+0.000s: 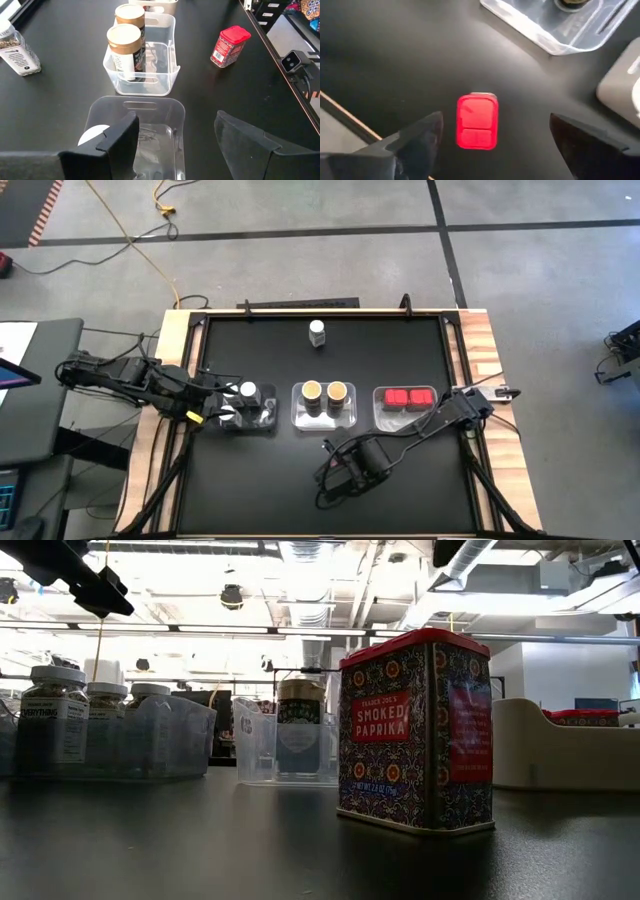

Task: Sort spices by type
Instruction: Put the red seasoning bottle into the gray bin

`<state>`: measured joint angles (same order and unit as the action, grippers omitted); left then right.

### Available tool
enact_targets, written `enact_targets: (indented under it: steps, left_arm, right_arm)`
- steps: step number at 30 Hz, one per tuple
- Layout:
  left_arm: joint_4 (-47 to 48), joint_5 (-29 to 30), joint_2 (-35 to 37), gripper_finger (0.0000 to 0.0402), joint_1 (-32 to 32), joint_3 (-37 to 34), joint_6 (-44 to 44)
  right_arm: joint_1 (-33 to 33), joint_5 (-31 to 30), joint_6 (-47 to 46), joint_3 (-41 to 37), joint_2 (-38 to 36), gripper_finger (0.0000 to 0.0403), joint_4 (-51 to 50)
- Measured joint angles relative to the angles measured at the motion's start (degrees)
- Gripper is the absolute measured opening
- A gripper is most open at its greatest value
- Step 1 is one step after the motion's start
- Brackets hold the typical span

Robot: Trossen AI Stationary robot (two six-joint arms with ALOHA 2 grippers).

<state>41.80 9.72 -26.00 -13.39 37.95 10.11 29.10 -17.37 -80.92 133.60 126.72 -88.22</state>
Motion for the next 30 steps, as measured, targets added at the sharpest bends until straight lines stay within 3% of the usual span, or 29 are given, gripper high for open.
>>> enact_targets:
  steps: [8, 22, 30]
  left_arm:
    - [0.0, 0.0, 0.0, 0.0249, 0.0, 0.0, 0.0]
    - [0.3, 0.0, 0.0, 0.0249, 0.0, 0.0, 0.0]
    - [0.3, 0.0, 0.0, 0.0249, 0.0, 0.0, 0.0]
  right_arm:
    - [-0.5, 0.1, 0.1, 0.1, 1.6, 0.0372, 3.4]
    - [-1.7, 10.1, 3.4, 0.0, 8.9, 0.0368, 6.6]
    - [-1.8, 11.9, 3.6, 0.1, 11.3, 0.0368, 8.2]
